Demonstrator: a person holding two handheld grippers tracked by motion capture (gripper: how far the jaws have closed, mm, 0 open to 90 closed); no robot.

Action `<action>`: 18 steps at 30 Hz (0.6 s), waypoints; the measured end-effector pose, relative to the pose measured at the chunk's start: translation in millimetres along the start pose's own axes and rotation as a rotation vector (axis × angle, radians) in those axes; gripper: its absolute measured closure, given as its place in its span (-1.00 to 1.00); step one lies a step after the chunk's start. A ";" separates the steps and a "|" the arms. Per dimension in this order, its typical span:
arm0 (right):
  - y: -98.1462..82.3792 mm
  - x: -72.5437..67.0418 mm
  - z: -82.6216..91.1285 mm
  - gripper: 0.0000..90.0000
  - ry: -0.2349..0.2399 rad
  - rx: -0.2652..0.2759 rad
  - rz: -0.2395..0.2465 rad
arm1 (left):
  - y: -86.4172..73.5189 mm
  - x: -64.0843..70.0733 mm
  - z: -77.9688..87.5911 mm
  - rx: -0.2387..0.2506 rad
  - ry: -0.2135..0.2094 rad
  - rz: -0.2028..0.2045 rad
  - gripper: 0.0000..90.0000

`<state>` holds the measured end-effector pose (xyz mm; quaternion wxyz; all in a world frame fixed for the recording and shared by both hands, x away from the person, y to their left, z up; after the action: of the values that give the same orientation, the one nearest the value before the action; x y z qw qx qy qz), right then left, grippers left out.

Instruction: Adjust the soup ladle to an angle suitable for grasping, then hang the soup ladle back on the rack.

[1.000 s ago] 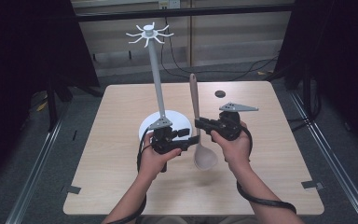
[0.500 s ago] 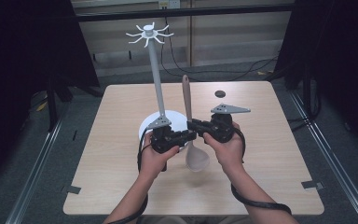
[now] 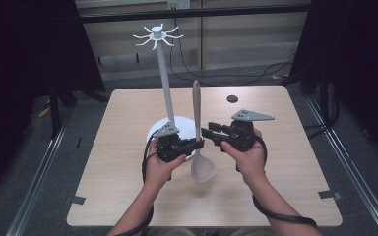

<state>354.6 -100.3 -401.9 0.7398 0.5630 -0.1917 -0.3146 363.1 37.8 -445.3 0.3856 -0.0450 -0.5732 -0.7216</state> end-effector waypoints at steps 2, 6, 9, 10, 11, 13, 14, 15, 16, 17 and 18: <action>-2.3 5.2 5.4 0.11 -0.011 -0.003 0.018 | 1.9 -0.6 3.3 0.002 0.001 -0.011 0.78; -11.3 14.2 11.3 -0.16 -0.038 -0.026 0.044 | 5.3 -1.1 8.4 0.014 -0.001 -0.013 0.78; -27.3 22.2 15.4 -0.39 -0.051 -0.057 0.054 | 6.4 -0.4 11.4 0.022 -0.005 -0.018 0.78; -36.3 24.9 17.2 -0.48 -0.058 -0.071 0.059 | 6.9 0.5 13.4 0.019 -0.007 -0.029 0.78; -36.3 24.9 17.2 -0.48 -0.058 -0.071 0.059 | 6.9 0.5 13.4 0.019 -0.007 -0.029 0.78; -47.3 27.3 18.8 -0.59 -0.071 -0.101 0.074 | 8.2 1.8 15.5 0.021 -0.003 -0.035 0.78; -54.6 28.7 19.8 -0.67 -0.085 -0.119 0.085 | 9.1 2.6 16.4 0.019 -0.008 -0.037 0.78; -58.8 29.2 19.9 -0.72 -0.086 -0.134 0.090 | 10.1 3.0 17.4 0.019 -0.004 -0.043 0.78; -63.0 29.3 20.0 -0.74 -0.086 -0.146 0.088 | 12.3 3.7 18.7 0.016 -0.007 -0.046 0.78; -63.0 29.3 20.0 -0.74 -0.086 -0.146 0.088 | 12.3 3.7 18.7 0.016 -0.007 -0.046 0.78; -70.3 30.2 20.5 -0.78 -0.096 -0.166 0.100 | 14.9 4.5 20.4 0.017 -0.007 -0.047 0.78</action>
<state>346.0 -147.3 -465.0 0.7888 0.4736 -0.2279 -0.3187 361.4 52.5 -424.3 0.3668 -0.0304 -0.5816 -0.7254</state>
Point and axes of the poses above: each handheld gripper's, and its own axes: z roughly backward along the jaws, y roughly out of its top, x roughly to its right, the point moved 6 cm from there along -z, roughly forward along the jaws, and after that the axes turned 14 degrees about z, right-handed, at the moved point
